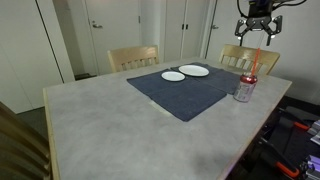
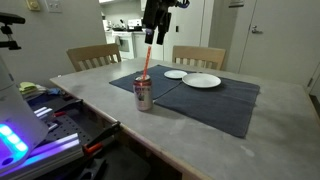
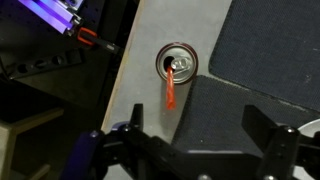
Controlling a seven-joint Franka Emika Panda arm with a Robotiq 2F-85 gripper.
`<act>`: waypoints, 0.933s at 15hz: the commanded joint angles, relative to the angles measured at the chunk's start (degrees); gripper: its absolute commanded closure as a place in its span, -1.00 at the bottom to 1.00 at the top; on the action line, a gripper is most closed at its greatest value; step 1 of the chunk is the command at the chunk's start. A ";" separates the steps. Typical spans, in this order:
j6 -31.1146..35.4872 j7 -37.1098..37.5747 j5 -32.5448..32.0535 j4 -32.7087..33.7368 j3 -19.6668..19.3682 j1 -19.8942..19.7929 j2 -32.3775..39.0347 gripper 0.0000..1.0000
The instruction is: Take the straw out of the drink can and put it on the table mat on the left
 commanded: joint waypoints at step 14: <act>-3.45 5.44 3.05 -3.57 -0.23 -0.04 0.79 -0.33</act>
